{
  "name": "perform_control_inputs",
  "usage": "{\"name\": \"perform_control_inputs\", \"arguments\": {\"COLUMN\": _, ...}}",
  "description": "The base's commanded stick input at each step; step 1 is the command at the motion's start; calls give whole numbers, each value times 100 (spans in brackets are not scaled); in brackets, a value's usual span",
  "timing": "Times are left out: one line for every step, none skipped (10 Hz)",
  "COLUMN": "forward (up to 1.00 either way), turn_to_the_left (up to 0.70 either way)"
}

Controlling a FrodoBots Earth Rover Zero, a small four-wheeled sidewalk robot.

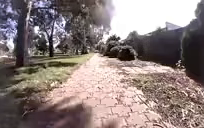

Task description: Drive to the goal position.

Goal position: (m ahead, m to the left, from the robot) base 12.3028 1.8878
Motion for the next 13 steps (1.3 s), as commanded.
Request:
{"name": "perform_control_inputs", "arguments": {"forward": 70, "turn_to_the_left": 0}}
{"name": "perform_control_inputs", "arguments": {"forward": 70, "turn_to_the_left": 0}}
{"name": "perform_control_inputs", "arguments": {"forward": 70, "turn_to_the_left": 0}}
{"name": "perform_control_inputs", "arguments": {"forward": 70, "turn_to_the_left": 0}}
{"name": "perform_control_inputs", "arguments": {"forward": 70, "turn_to_the_left": 0}}
{"name": "perform_control_inputs", "arguments": {"forward": 70, "turn_to_the_left": 0}}
{"name": "perform_control_inputs", "arguments": {"forward": 70, "turn_to_the_left": 0}}
{"name": "perform_control_inputs", "arguments": {"forward": 70, "turn_to_the_left": 0}}
{"name": "perform_control_inputs", "arguments": {"forward": 70, "turn_to_the_left": 0}}
{"name": "perform_control_inputs", "arguments": {"forward": 70, "turn_to_the_left": 0}}
{"name": "perform_control_inputs", "arguments": {"forward": 70, "turn_to_the_left": 0}}
{"name": "perform_control_inputs", "arguments": {"forward": 70, "turn_to_the_left": 0}}
{"name": "perform_control_inputs", "arguments": {"forward": 70, "turn_to_the_left": 0}}
